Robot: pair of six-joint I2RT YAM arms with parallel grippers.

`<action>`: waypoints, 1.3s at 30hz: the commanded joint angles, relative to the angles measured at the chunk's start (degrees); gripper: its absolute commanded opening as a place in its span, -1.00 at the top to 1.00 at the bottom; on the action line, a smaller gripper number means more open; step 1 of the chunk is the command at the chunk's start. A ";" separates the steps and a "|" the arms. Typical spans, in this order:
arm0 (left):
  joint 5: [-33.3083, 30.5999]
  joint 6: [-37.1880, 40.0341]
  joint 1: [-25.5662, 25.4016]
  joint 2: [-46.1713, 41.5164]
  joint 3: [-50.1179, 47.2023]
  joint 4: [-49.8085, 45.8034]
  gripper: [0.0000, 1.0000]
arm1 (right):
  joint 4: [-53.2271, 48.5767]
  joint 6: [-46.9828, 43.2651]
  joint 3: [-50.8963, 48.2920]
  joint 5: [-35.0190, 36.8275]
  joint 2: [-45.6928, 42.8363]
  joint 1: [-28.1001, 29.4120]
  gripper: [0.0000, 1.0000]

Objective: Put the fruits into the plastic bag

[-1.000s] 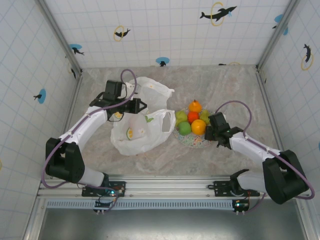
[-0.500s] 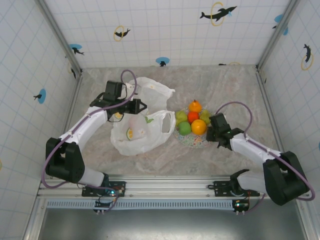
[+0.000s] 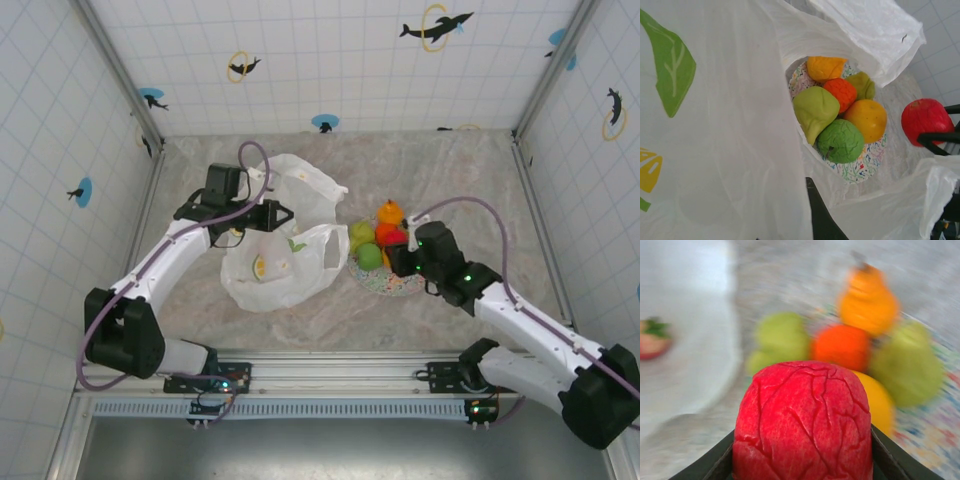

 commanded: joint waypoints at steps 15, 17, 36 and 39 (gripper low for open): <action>5.96 4.45 0.24 -1.90 -0.30 -1.00 1.00 | 29.51 -6.62 2.48 -18.85 20.15 6.59 0.11; 6.80 4.23 0.25 -1.71 -0.22 -0.64 1.00 | 32.72 -5.71 1.89 -18.39 21.78 7.84 0.10; 13.57 -4.21 -0.01 -0.67 -2.80 8.44 1.00 | 39.45 16.88 13.23 -3.64 43.44 16.18 0.02; 13.49 -4.63 -0.30 -0.30 -2.98 9.01 1.00 | 39.04 19.57 16.06 -4.12 45.92 16.73 0.00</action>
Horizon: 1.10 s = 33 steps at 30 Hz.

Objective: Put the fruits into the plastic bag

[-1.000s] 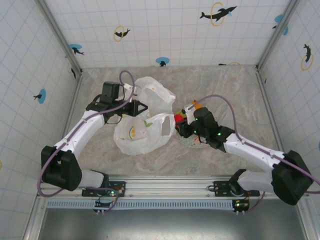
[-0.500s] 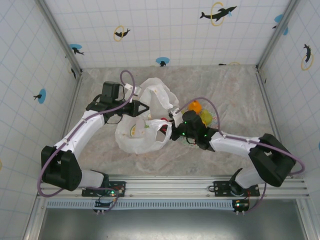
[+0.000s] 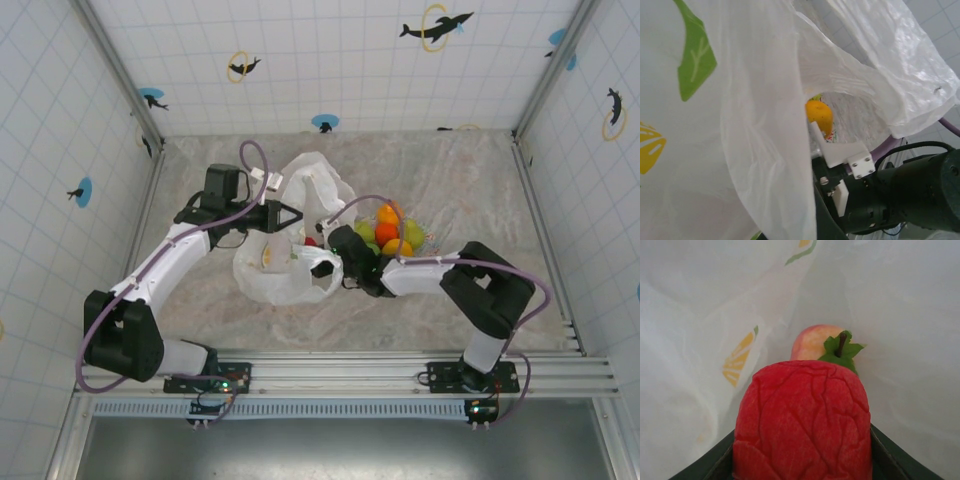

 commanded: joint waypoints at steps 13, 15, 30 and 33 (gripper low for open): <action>-1.73 -2.84 -0.36 0.60 -1.50 4.39 1.00 | -0.93 10.62 10.31 -6.02 6.81 0.61 -0.26; -2.25 -2.84 -0.36 0.77 -1.48 4.39 1.00 | -0.98 10.30 10.32 -6.77 6.51 0.61 -0.28; -3.88 -2.19 -0.20 0.96 -1.16 4.36 1.00 | -2.31 5.11 4.80 -7.99 -2.23 -1.24 -0.47; -4.28 -1.65 0.08 0.44 -1.24 4.41 1.00 | -6.97 2.13 4.55 -4.68 -4.66 -1.32 -0.46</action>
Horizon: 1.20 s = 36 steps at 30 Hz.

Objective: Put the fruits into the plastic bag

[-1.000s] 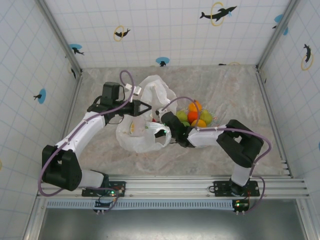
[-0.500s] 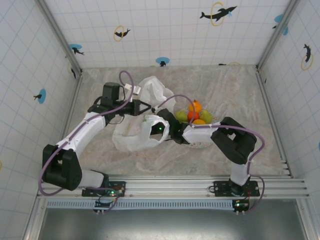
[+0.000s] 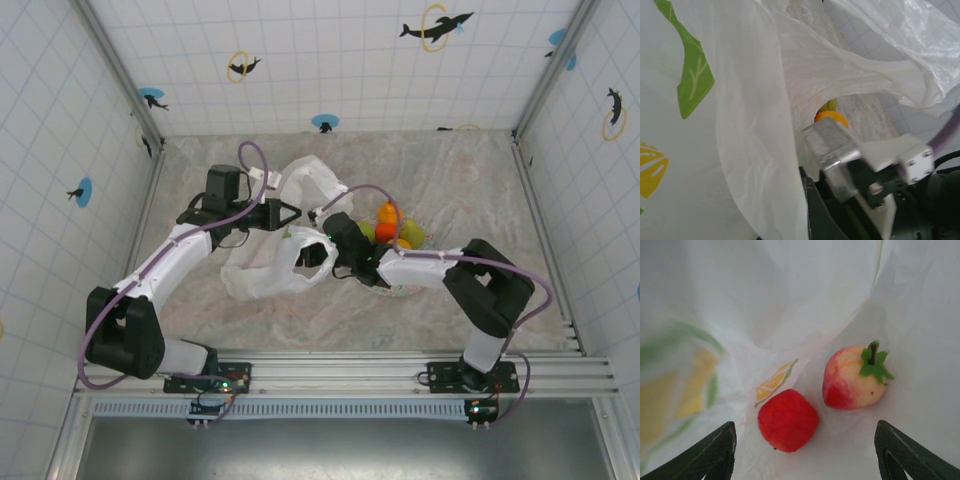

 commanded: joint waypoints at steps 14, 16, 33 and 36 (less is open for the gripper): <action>-5.01 6.25 0.91 -0.19 -1.96 -1.75 1.00 | -18.87 -16.11 -7.52 15.62 -19.52 0.13 -0.46; -4.75 6.63 0.93 0.09 -2.15 -1.90 1.00 | -21.19 -17.26 -8.72 15.76 -21.91 0.10 -0.48; -4.12 7.37 1.86 -0.75 -4.24 -0.89 1.00 | -28.33 -25.81 -13.95 13.49 -40.15 -0.04 -0.66; -4.23 7.47 2.60 -1.46 -4.54 -0.78 1.00 | -31.78 -27.65 -14.65 15.88 -42.58 -0.22 -0.66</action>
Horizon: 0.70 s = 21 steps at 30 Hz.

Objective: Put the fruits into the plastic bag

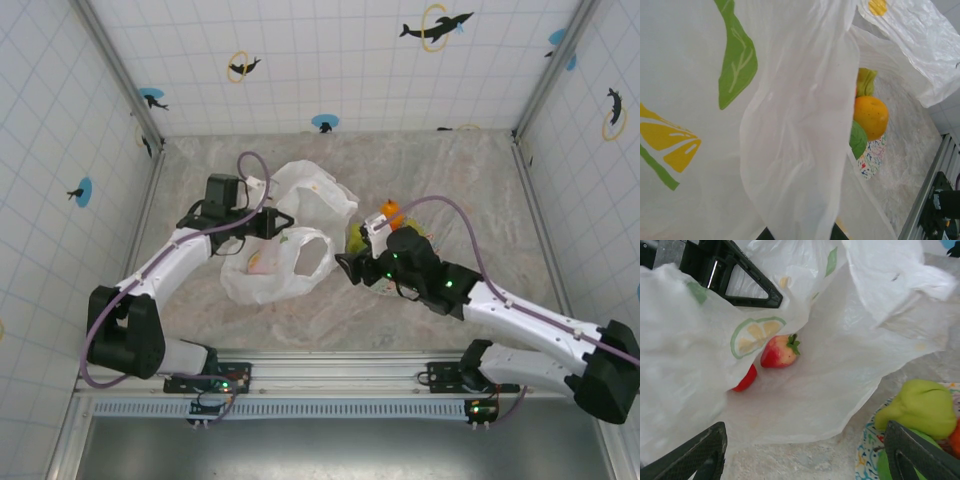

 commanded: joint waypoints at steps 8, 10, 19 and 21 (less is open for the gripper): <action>0.12 2.01 2.52 -1.88 -0.98 -0.24 1.00 | -10.04 -5.36 -1.01 5.88 1.58 -5.11 -0.66; 0.22 1.94 2.52 -1.97 -1.20 -0.15 1.00 | -12.53 -5.82 1.24 5.66 5.10 -7.14 -0.65; 0.23 1.64 2.70 -1.94 -1.44 0.03 1.00 | -17.43 -9.38 9.14 4.06 18.30 -9.49 -0.65; 0.33 1.64 2.73 -1.97 -1.55 0.11 1.00 | -18.18 -9.65 10.68 3.85 20.54 -9.46 -0.65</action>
